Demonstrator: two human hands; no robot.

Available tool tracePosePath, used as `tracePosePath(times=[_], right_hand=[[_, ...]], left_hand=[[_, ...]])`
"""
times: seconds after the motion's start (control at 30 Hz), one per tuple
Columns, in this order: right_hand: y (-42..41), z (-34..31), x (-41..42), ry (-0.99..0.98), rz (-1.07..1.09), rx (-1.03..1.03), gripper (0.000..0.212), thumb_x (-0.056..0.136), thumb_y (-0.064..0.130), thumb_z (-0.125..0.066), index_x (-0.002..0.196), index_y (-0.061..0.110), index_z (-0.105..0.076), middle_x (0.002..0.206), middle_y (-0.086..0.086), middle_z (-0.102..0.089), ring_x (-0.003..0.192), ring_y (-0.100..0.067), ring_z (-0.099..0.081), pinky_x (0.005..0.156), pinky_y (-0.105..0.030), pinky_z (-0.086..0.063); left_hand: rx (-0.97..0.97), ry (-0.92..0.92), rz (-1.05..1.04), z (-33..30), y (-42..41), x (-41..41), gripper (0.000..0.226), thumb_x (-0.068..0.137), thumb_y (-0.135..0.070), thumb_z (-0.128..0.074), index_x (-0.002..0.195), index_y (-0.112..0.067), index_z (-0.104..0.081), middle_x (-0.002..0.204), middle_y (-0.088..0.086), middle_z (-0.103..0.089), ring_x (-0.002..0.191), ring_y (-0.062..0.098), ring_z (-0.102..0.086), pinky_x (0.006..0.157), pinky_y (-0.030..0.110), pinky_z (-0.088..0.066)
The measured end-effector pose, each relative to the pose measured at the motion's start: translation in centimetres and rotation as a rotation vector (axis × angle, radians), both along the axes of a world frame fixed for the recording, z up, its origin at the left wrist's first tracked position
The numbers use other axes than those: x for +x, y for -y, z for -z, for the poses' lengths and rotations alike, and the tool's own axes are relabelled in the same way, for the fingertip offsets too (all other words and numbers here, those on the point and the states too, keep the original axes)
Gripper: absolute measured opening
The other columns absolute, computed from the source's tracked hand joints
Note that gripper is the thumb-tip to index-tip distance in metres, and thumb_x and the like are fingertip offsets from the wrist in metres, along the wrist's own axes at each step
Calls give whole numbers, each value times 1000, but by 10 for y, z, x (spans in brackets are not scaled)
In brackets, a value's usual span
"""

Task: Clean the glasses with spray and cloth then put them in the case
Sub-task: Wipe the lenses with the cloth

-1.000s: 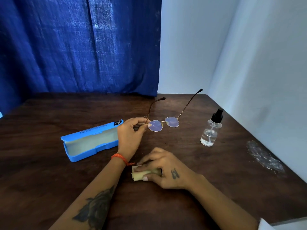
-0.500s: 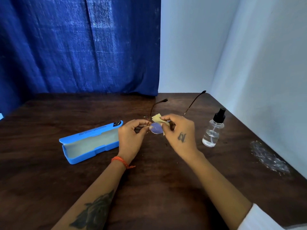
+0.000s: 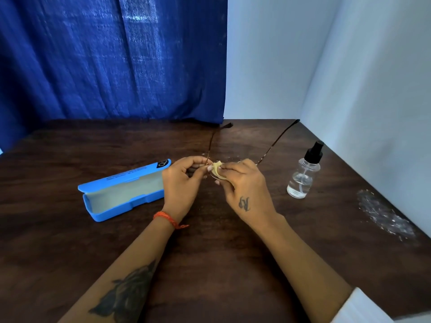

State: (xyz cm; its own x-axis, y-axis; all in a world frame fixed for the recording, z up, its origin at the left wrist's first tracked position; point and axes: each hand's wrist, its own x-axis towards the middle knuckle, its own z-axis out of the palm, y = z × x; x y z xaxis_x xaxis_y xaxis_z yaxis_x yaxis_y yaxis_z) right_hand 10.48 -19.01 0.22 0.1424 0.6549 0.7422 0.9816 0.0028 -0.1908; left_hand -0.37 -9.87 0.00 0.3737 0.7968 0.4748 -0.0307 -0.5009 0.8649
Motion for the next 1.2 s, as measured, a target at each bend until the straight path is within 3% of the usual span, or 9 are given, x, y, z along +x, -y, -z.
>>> tracePosePath(times=[0.1, 0.2, 0.33, 0.43, 0.63, 0.8, 0.97, 1.07, 1.2], right_hand=[[0, 3, -3, 60, 106, -55, 24, 69, 6, -76, 91, -1, -71, 89, -12, -70, 82, -29, -60, 70, -33, -54], [-8, 7, -4, 104, 168, -68, 34, 67, -2, -75, 99, -5, -67, 97, -17, -67, 83, -32, -59, 73, -33, -52], [-10, 8, -4, 45, 68, -68, 33, 71, -3, -73, 103, -2, -67, 104, -14, -67, 89, -26, -52, 81, -25, -36], [-6, 1, 0, -37, -32, -2, 22, 72, 1, -71, 94, 3, -71, 95, -10, -71, 83, -25, -57, 81, -17, -34], [0, 1, -4, 24, 80, 21, 14, 68, 7, -77, 80, 3, -71, 79, -9, -71, 76, -27, -59, 71, -28, -47], [-8, 3, -11, 120, 189, -51, 34, 62, -1, -76, 95, -6, -68, 96, -19, -67, 77, -32, -59, 68, -32, -52], [-11, 8, -7, 33, 71, -80, 41, 64, -6, -75, 104, 1, -68, 108, -13, -65, 91, -22, -47, 73, -21, -42], [-7, 1, -2, -37, -35, -20, 30, 67, -7, -73, 95, 5, -72, 99, -10, -70, 85, -26, -56, 75, -16, -36], [-1, -5, 2, -62, -91, 27, 27, 65, -9, -69, 87, 7, -74, 89, -7, -70, 80, -27, -59, 75, -24, -44]], left_hand=[[56, -13, -3, 1, -1, 0, 22, 78, -5, -67, 91, -24, -66, 85, -4, -68, 78, 9, -67, 70, 21, -56], [98, -16, -21, 3, -2, 1, 21, 77, -6, -68, 95, -18, -68, 88, 1, -69, 77, 9, -67, 70, 22, -57], [106, -1, -41, 3, -1, 0, 22, 77, -5, -69, 95, -17, -67, 88, 3, -69, 78, 8, -66, 69, 18, -56], [68, 31, -3, 2, 0, 0, 21, 78, -4, -68, 93, -19, -67, 87, 3, -69, 78, 9, -67, 68, 19, -56], [112, 31, -5, 1, 2, 1, 23, 78, -1, -66, 92, -19, -67, 85, -2, -67, 76, 6, -65, 68, 18, -55], [211, -16, -44, 0, 0, -1, 24, 78, -2, -67, 92, -22, -66, 83, -5, -66, 74, 8, -65, 66, 12, -52], [150, -4, -35, 1, 3, -1, 25, 77, 1, -67, 89, -21, -66, 81, -10, -64, 74, 4, -65, 66, 11, -52], [122, 3, -21, 2, 1, 0, 22, 77, -2, -68, 90, -20, -67, 82, -6, -67, 73, 8, -66, 67, 17, -55], [106, 13, -51, 0, -2, -2, 18, 78, -2, -67, 91, -15, -68, 85, 2, -70, 75, 7, -66, 68, 15, -53]])
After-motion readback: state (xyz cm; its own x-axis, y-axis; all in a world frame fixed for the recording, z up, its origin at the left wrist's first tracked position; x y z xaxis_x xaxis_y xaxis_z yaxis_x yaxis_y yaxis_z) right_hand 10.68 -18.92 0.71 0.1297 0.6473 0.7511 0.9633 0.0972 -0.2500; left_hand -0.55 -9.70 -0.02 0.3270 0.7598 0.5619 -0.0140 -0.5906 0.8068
